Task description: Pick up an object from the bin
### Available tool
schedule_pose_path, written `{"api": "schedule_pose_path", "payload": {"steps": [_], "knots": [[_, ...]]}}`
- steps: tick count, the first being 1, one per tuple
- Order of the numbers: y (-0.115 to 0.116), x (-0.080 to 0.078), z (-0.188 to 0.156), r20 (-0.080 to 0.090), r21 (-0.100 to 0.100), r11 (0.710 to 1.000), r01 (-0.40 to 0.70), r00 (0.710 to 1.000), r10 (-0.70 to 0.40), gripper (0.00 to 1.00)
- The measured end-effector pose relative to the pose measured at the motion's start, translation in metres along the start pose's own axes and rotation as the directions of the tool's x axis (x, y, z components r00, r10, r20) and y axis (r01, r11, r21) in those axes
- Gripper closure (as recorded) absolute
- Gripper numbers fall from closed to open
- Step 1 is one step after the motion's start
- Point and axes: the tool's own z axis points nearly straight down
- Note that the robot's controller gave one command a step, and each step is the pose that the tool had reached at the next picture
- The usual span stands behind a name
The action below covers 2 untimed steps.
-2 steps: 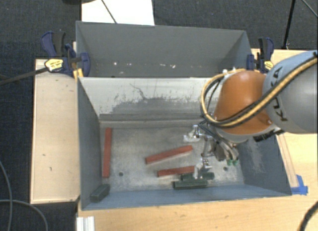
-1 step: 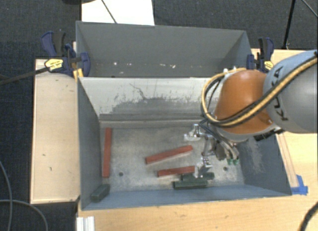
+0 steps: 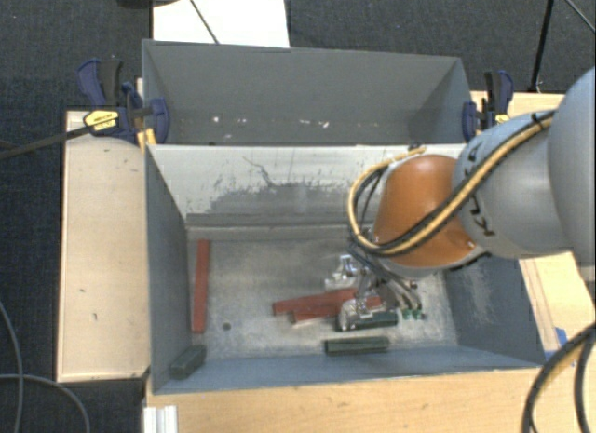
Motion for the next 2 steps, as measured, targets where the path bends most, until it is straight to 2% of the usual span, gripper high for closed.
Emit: {"api": "schedule_pose_path", "payload": {"steps": [1, 2], "knots": [[0.000, 0.000, 0.000, 0.000, 0.000, 1.000, 0.000, 1.000, 0.000, 1.00], [-0.009, 0.010, -0.170, 0.007, 0.000, 0.999, -0.041, 0.999, 0.041, 1.00]]}}
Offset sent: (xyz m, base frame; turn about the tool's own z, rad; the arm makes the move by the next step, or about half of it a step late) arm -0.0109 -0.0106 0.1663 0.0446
